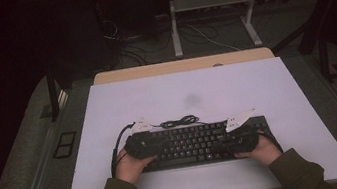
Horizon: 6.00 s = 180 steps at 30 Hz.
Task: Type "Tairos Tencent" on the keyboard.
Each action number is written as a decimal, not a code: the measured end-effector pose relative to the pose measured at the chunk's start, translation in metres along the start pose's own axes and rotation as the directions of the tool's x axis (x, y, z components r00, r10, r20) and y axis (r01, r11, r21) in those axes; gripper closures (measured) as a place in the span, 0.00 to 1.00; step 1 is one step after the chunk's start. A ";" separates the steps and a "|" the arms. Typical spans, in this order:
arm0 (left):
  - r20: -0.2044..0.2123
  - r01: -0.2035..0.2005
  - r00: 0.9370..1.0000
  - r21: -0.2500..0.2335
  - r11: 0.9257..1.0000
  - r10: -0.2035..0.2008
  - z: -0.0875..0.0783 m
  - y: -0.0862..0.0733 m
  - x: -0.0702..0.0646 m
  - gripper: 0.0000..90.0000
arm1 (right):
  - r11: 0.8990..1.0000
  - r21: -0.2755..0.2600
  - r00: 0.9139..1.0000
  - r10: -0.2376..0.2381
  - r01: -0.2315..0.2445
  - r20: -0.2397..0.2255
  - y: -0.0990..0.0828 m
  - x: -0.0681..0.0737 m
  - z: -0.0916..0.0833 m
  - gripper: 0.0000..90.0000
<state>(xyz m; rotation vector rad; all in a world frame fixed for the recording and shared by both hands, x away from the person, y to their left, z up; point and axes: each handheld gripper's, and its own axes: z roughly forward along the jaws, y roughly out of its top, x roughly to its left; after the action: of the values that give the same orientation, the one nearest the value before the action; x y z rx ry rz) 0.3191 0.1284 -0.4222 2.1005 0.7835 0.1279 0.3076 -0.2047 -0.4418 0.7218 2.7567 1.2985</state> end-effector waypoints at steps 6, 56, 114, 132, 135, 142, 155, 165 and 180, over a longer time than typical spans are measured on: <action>0.002 -0.008 1.000 -0.011 1.000 0.008 -0.005 -0.006 0.001 0.55 | 1.000 -0.003 1.000 0.003 -0.003 -0.003 0.000 0.000 0.000 1.00; -0.014 -0.006 1.000 -0.100 0.995 0.005 -0.027 -0.030 0.004 0.22 | 0.973 -0.211 0.995 0.097 -0.094 0.006 0.034 -0.006 0.013 0.29; -0.060 0.006 0.998 -0.005 1.000 -0.007 -0.033 -0.041 0.020 0.99 | 0.972 -0.219 0.996 0.089 -0.084 0.011 0.039 -0.004 0.023 0.27; -0.068 0.001 0.998 0.012 1.000 0.000 -0.033 -0.041 0.019 0.99 | 0.974 -0.212 0.996 0.085 -0.080 0.011 0.039 -0.004 0.024 0.27; -0.067 -0.002 0.998 0.003 1.000 0.002 -0.034 -0.039 0.018 0.99 | 0.973 -0.215 0.996 0.088 -0.084 0.011 0.039 -0.004 0.024 0.27; -0.060 -0.002 0.998 -0.004 1.000 0.002 -0.034 -0.038 0.016 0.98 | 0.973 -0.215 0.996 0.087 -0.083 0.011 0.039 -0.004 0.023 0.27; -0.053 -0.002 0.999 -0.022 1.000 0.000 -0.032 -0.034 0.010 0.78 | 0.972 -0.216 0.996 0.091 -0.086 0.011 0.040 -0.004 0.023 0.27; -0.059 -0.004 0.998 -0.045 0.999 0.001 -0.030 -0.032 0.007 0.53 | 0.971 -0.227 0.997 0.082 -0.078 0.009 0.050 -0.005 0.024 0.27; -0.051 0.006 0.999 -0.070 0.998 -0.010 -0.023 -0.031 0.004 0.25 | 0.973 -0.218 0.997 0.071 -0.073 -0.015 0.060 -0.007 0.035 0.29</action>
<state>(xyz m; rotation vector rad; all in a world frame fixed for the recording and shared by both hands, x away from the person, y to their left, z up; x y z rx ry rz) 0.2990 0.1603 -0.4321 2.0349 0.8062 0.2026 0.3451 -0.1494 -0.4220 0.8065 2.5585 1.5887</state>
